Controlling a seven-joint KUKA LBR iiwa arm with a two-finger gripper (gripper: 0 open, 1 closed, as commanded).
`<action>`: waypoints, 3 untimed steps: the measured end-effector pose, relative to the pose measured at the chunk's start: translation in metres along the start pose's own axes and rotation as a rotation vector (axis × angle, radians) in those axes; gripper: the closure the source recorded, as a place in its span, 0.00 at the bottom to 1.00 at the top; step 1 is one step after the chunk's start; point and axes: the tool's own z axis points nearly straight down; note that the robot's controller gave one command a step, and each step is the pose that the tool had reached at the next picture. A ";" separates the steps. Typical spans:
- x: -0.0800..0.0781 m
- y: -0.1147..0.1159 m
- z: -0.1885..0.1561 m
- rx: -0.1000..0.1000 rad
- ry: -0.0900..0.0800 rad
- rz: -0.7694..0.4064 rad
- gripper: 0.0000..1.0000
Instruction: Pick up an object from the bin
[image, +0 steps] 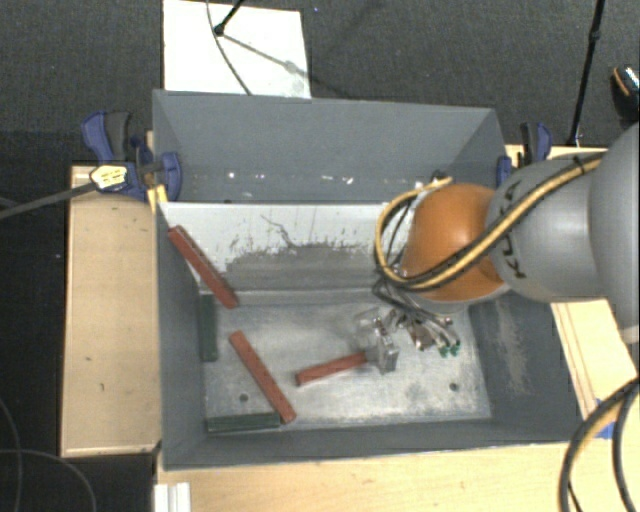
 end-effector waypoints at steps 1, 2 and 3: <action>-0.044 0.003 -0.101 0.002 -0.006 -0.145 1.00; -0.042 0.003 -0.097 -0.001 0.003 -0.145 0.00; -0.011 0.007 0.007 -0.005 0.011 -0.201 0.00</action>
Offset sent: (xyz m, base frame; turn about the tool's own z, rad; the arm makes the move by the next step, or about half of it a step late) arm 0.0375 0.0150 0.0963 -0.1452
